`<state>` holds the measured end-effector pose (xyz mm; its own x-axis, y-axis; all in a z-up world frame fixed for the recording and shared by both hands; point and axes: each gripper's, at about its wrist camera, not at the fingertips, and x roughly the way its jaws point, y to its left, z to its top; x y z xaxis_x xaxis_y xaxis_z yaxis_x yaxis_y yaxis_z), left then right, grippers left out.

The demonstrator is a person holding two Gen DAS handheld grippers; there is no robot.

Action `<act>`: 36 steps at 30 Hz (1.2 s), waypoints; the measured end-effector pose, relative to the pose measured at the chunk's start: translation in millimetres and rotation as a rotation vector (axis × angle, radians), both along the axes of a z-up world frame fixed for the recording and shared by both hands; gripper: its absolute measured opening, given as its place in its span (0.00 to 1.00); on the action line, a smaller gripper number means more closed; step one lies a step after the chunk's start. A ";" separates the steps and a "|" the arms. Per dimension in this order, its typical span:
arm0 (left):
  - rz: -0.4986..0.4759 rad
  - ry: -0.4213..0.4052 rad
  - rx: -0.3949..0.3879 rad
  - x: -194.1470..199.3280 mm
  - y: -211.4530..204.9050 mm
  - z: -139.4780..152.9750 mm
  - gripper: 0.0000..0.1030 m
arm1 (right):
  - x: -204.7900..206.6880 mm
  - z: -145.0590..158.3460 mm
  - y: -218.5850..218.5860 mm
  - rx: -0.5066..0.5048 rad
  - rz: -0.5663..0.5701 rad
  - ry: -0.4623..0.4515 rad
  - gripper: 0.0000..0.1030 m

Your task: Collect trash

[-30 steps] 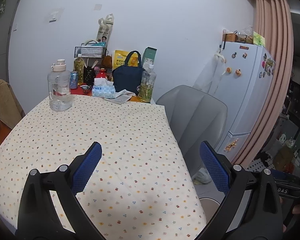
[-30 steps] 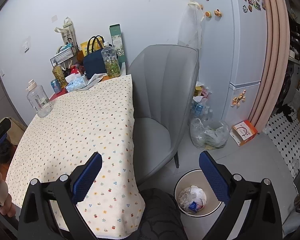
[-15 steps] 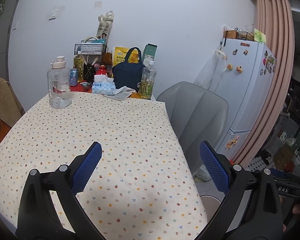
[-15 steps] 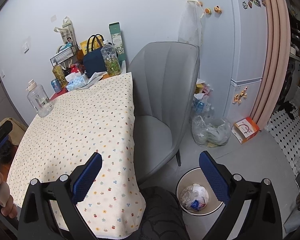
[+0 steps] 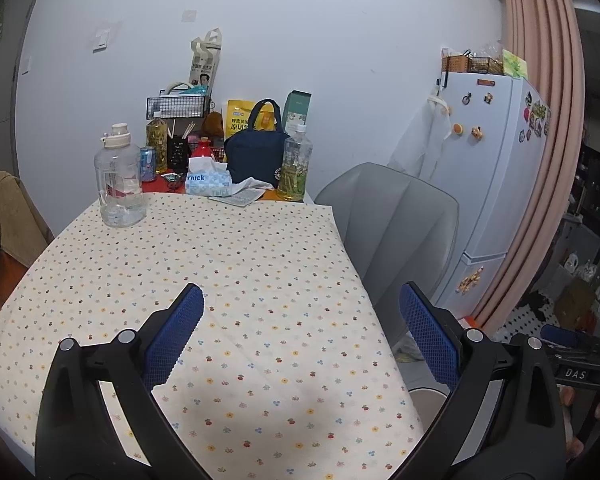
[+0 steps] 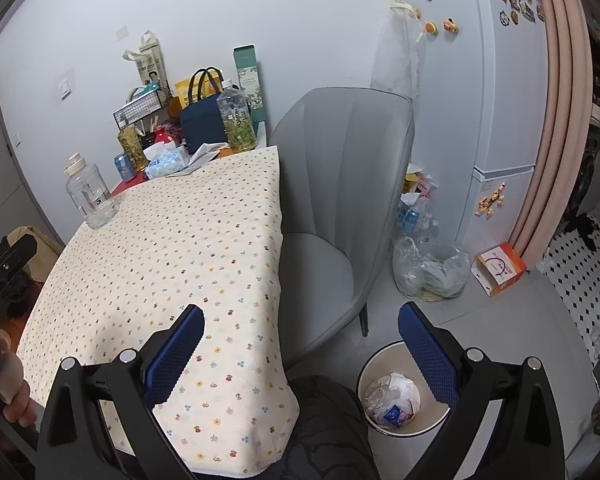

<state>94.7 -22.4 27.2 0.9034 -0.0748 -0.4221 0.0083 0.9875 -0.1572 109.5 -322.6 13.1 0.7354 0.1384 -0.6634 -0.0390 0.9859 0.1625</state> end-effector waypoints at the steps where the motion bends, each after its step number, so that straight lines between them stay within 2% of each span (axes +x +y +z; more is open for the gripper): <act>1: 0.000 0.000 -0.001 0.2 0.7 0.2 0.94 | 0.2 0.2 1.1 0.000 0.003 -0.002 0.92; 8: 0.017 0.005 -0.002 -2.1 8.3 -0.1 0.94 | 0.8 1.7 13.9 -0.007 0.031 -0.005 0.92; 11: 0.035 0.014 0.025 -3.8 9.3 0.2 0.94 | 0.1 4.3 19.9 -0.016 0.043 -0.011 0.92; 16: 0.020 0.038 0.051 -4.6 6.9 -0.5 0.94 | 0.8 7.1 25.1 -0.024 0.052 -0.017 0.92; 36: -0.044 0.079 0.039 8.4 -4.9 -10.9 0.94 | 6.3 -8.4 16.2 -0.031 0.016 0.015 0.92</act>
<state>103.1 -27.3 16.3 0.8636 -0.0958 -0.4949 0.0407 0.9918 -0.1209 115.8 -306.4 4.8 0.7234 0.1295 -0.6782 -0.0529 0.9898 0.1326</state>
